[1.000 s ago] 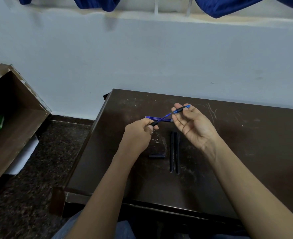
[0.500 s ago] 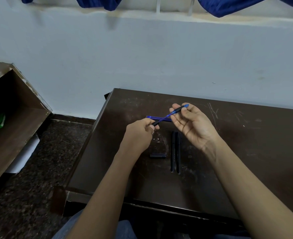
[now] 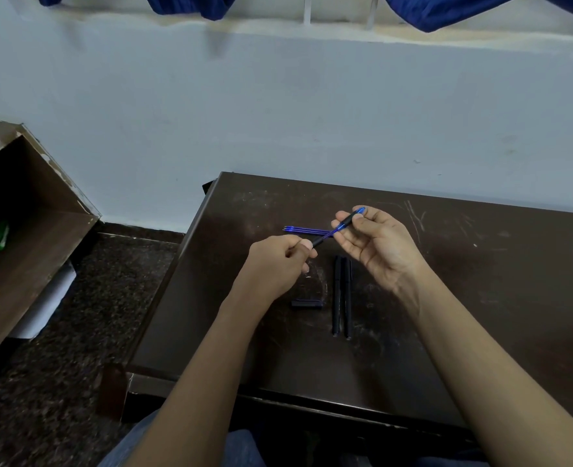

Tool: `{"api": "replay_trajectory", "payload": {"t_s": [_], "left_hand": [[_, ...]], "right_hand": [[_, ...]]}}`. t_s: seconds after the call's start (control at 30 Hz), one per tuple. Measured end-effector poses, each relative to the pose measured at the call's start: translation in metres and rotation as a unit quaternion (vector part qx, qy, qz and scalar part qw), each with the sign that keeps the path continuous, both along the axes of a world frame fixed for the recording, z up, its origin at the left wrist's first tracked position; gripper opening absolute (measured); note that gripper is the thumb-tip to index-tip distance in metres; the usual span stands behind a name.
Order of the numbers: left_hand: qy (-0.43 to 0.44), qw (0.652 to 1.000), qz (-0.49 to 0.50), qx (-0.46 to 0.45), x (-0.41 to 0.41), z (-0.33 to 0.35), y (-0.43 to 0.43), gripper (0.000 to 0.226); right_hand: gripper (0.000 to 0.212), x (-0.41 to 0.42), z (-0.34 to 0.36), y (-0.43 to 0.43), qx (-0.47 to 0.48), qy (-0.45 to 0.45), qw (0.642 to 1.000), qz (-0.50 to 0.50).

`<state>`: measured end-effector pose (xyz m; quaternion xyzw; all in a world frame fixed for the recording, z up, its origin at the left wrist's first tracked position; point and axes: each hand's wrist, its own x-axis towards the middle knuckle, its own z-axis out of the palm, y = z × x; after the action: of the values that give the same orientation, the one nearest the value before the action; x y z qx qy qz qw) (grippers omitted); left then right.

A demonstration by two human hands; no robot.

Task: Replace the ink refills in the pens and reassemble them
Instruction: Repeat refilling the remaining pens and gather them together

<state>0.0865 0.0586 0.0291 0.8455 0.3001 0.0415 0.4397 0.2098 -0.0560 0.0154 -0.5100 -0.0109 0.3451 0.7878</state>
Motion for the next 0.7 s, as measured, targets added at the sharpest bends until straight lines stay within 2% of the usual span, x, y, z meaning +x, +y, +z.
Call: {"api": "replay_trajectory", "payload": {"t_s": [0.2, 0.43, 0.6, 0.7], "left_hand": [[-0.002, 1.000, 0.011, -0.012, 0.003, 0.000, -0.001, 0.032], [-0.014, 1.000, -0.008, -0.014, 0.000, -0.001, -0.003, 0.012], [-0.011, 0.999, 0.028, -0.044, 0.004, 0.001, -0.003, 0.038], [-0.015, 1.000, 0.006, -0.002, 0.001, 0.000, -0.001, 0.023]], "right_hand": [[0.010, -0.016, -0.001, 0.008, -0.006, -0.004, 0.999, 0.045], [0.010, -0.017, 0.000, 0.006, -0.013, -0.014, 0.999, 0.045], [0.013, -0.016, -0.002, 0.006, -0.010, -0.010, 0.999, 0.043], [0.017, -0.015, -0.002, 0.006, -0.010, -0.014, 0.999, 0.042]]}}
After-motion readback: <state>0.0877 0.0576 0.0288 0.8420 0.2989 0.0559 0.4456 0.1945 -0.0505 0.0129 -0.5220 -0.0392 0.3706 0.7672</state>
